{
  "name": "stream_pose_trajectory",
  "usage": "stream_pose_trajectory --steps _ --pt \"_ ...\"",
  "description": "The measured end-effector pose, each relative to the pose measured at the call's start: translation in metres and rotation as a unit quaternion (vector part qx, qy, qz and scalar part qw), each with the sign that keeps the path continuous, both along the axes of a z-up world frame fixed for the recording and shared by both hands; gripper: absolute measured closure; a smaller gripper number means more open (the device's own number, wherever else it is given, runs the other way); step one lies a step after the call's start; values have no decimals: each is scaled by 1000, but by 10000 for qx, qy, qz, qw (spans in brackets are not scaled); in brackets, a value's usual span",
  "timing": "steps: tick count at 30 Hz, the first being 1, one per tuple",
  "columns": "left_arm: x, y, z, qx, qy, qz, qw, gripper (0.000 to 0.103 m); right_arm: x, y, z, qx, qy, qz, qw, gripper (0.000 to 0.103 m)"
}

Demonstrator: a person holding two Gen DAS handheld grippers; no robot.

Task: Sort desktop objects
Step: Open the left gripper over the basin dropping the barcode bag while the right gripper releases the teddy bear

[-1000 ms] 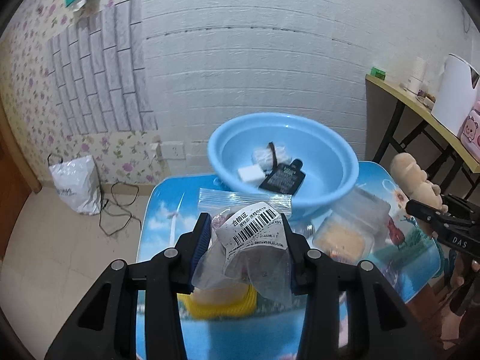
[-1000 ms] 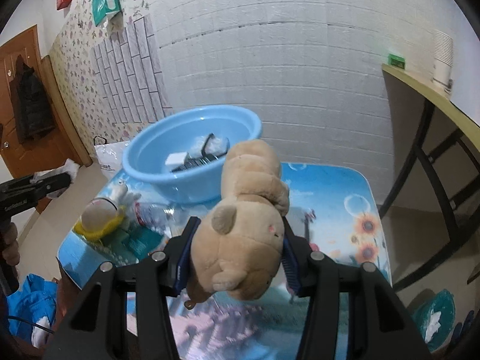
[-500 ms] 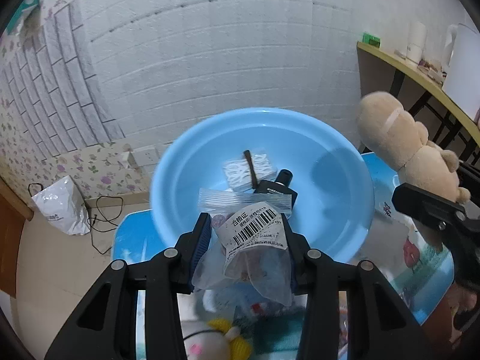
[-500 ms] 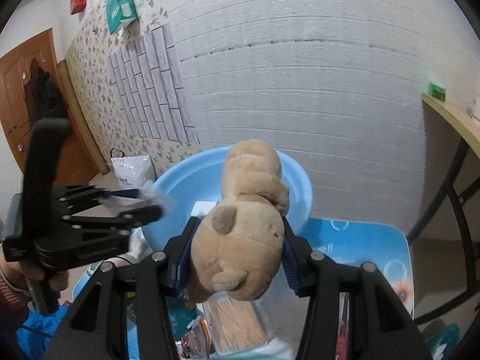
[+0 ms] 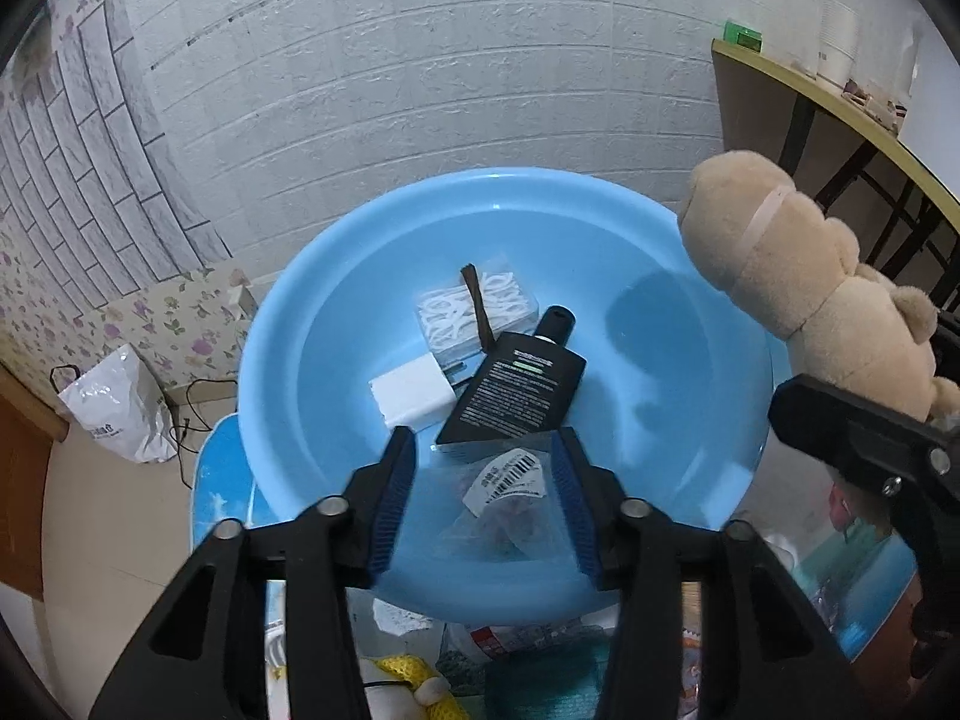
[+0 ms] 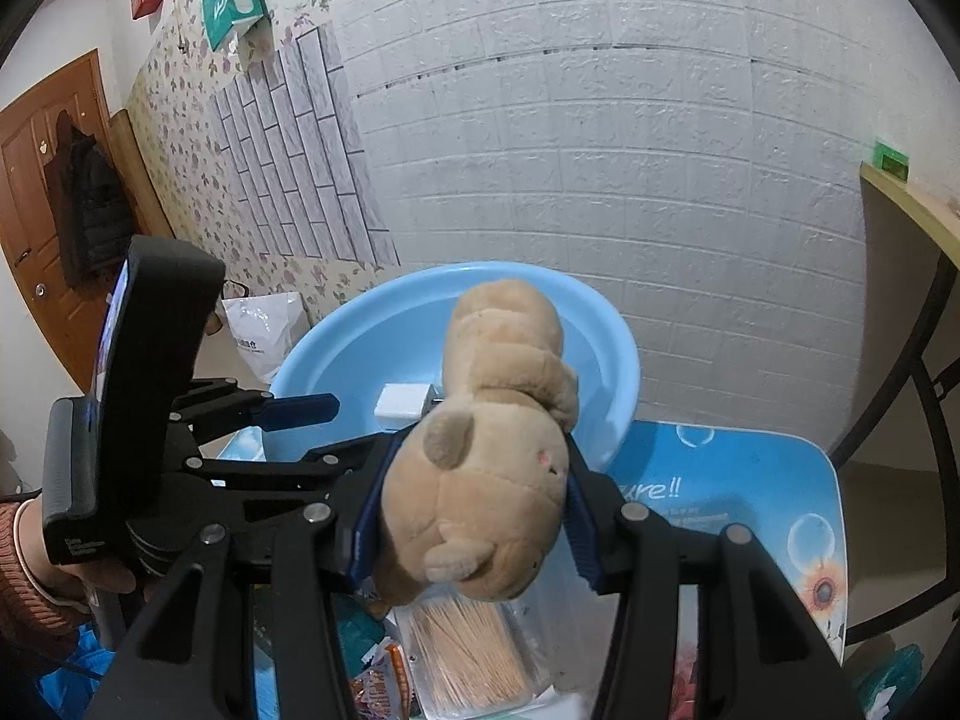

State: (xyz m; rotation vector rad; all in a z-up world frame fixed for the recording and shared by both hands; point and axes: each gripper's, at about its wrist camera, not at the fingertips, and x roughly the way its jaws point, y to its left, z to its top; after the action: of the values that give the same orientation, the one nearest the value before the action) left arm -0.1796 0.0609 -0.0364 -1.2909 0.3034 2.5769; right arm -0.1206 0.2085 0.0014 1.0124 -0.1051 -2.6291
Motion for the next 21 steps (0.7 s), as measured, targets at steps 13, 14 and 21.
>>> stream_pose_trajectory --steps 13,14,21 --pt "5 -28 6 128 49 389 9992 30 -4 -11 -4 132 -104 99 9998 53" --pt "6 -31 6 133 58 414 9990 29 -4 -12 -5 146 -114 103 9998 53" --pt "11 -45 14 167 161 558 9982 15 -8 -25 -8 260 -199 209 9992 50"
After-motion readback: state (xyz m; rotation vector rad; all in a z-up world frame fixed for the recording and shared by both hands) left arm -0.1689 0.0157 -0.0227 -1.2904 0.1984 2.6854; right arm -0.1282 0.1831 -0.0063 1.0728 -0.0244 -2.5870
